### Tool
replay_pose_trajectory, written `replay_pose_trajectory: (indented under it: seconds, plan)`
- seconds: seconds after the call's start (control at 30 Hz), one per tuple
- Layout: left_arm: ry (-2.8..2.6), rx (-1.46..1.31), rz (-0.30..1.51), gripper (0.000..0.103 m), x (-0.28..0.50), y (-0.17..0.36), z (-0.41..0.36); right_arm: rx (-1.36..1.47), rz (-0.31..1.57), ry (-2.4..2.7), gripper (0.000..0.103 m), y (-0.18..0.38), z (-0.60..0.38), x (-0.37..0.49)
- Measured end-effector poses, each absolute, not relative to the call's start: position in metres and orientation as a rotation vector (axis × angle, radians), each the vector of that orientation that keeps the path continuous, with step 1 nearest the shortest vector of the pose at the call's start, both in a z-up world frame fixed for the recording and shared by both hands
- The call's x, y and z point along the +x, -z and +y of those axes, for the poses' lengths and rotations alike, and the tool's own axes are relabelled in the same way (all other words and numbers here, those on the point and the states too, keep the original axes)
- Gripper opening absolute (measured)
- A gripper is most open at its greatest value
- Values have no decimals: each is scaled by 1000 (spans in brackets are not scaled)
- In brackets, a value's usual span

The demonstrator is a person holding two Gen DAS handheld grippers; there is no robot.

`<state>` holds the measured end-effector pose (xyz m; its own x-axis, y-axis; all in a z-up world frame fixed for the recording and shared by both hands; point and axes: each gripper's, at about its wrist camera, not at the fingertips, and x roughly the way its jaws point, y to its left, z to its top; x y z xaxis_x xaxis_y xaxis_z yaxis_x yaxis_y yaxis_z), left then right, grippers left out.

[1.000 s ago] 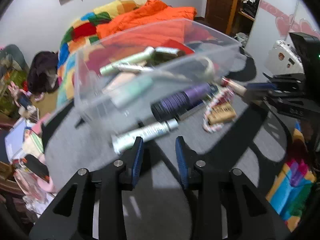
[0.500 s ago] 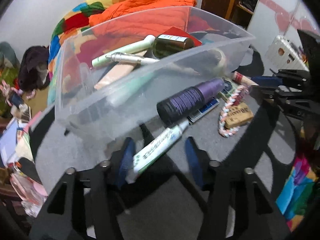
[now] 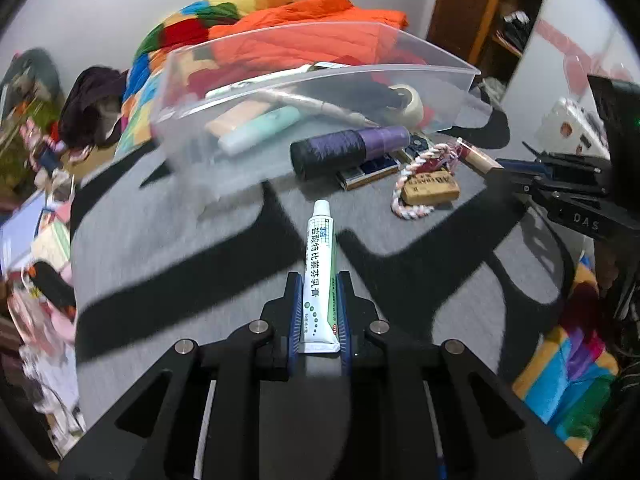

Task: Organize objects
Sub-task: 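Lower the toothpaste tube into the box with the left tool while the right drops the cream can in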

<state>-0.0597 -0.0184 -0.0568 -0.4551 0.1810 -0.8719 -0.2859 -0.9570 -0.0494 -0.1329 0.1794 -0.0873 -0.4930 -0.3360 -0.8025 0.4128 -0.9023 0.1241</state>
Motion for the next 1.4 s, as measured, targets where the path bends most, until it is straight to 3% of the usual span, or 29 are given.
replay_pose_trajectory:
  seconds: [0.5,1.13,1.4]
  plan:
    - [-2654,-1278,-109,16,-37,19,-37,1090,36,2471,14,37,185,-125]
    - [-2796,-1042,-126,16,-89,-39,-37,836,116,2591,14,-33,163,-165]
    - [-2802,-1056,-114,16,-128,-42,-35,921,113,2546,14,-18,146,-209]
